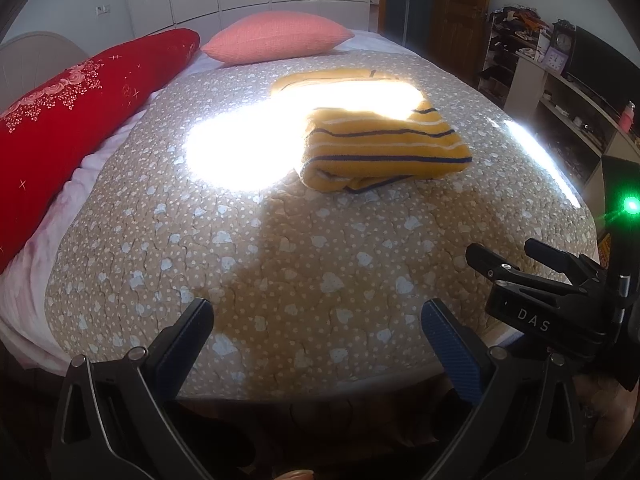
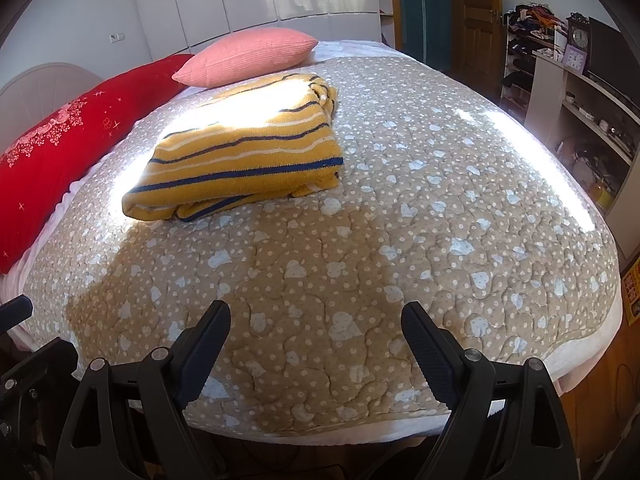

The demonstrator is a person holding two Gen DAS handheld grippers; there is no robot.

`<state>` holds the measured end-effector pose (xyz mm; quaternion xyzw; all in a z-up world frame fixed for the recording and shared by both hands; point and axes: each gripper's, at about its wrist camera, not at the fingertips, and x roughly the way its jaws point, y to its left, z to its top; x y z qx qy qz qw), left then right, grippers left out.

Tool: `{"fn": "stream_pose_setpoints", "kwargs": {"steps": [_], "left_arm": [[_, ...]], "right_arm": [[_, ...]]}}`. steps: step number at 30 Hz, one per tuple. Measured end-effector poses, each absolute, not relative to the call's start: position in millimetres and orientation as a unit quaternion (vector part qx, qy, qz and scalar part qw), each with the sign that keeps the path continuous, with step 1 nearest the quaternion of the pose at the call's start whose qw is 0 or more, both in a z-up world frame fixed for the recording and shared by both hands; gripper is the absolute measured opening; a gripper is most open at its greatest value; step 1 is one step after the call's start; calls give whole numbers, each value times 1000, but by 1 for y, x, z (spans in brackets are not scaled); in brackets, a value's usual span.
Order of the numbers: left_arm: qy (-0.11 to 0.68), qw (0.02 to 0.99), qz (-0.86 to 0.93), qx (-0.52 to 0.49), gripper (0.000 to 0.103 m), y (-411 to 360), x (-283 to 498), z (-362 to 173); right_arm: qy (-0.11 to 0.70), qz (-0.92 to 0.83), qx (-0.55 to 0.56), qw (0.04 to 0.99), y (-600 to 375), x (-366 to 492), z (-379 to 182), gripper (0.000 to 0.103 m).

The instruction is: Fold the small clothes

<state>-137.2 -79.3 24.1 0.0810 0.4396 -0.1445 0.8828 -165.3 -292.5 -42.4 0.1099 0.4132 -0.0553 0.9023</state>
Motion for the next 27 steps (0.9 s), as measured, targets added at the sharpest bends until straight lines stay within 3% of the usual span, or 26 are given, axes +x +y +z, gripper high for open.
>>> {"fn": "stream_pose_setpoints", "kwargs": {"steps": [13, 27], "left_arm": [[435, 890, -120, 67, 103, -68, -130, 29], [423, 896, -104, 89, 103, -70, -122, 28]], "right_arm": [[389, -81, 21, 918, -272, -170, -23, 91], [389, -83, 45, 916, -283, -173, -30, 91]]}}
